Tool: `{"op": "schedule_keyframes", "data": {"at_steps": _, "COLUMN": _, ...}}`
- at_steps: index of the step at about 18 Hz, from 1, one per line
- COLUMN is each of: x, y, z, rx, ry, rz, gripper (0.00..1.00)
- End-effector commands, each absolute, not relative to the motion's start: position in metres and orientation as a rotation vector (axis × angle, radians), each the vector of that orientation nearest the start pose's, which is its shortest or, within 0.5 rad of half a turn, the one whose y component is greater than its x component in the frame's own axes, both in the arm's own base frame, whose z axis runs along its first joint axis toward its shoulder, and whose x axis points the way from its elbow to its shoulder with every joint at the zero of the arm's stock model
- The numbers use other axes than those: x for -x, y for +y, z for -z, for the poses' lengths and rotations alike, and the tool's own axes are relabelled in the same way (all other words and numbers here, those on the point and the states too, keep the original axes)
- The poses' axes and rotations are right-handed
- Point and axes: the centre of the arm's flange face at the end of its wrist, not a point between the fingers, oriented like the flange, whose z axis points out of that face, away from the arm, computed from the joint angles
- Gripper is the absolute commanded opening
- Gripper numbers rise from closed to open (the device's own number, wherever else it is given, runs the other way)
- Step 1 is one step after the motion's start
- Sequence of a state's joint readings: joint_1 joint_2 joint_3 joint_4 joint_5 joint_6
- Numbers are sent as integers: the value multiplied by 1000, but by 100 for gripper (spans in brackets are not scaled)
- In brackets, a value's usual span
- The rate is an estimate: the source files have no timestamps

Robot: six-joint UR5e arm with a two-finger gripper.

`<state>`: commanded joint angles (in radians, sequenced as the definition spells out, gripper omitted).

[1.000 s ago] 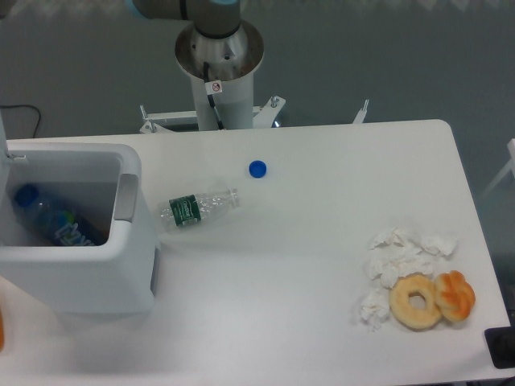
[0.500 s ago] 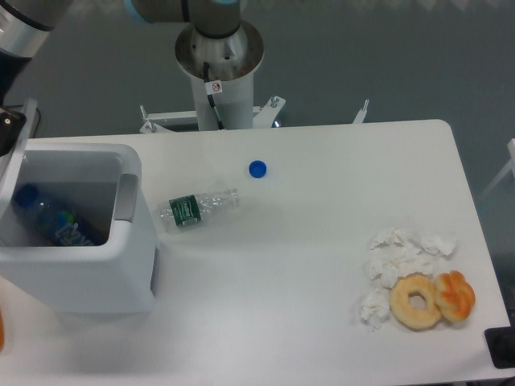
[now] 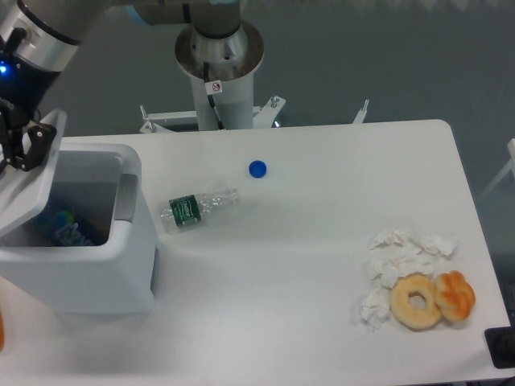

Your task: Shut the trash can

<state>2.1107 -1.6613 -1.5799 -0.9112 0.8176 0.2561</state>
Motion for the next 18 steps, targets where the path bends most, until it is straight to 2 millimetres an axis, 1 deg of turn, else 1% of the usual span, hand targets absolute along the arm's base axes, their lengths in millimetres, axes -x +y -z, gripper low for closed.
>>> {"op": "schedule_keyframes", "data": {"at_steps": 3, "x": 119, "y": 574, "z": -530, "rx": 2311, "ry": -90, "rz": 582, "gripper": 100}}
{"op": "schedule_keyframes", "data": {"at_steps": 4, "x": 119, "y": 572, "z": -525, "rx": 2317, "ry": -97, "rz": 588, "gripper": 100}}
{"op": "schedule_keyframes", "data": {"at_steps": 7, "x": 131, "y": 566, "z": -520, "rx": 2320, "ry": -131, "rz": 583, "gripper": 100}}
{"op": "schedule_keyframes", "data": {"at_steps": 9, "x": 133, "y": 565, "z": -509, "rx": 2334, "ry": -148, "rz": 594, "gripper": 100}}
{"op": "schedule_keyframes", "data": {"at_steps": 12, "x": 142, "y": 561, "z": -496, "rx": 2353, "ry": -187, "rz": 592, "gripper": 100}}
{"op": "schedule_keyframes", "data": {"at_steps": 15, "x": 152, "y": 560, "z": -492, "rx": 2357, "ry": -209, "rz": 588, "gripper": 100}}
{"op": "schedule_keyframes", "data": {"at_steps": 18, "x": 154, "y": 560, "z": -492, "rx": 2355, "ry": -213, "rz": 587, "gripper": 100}}
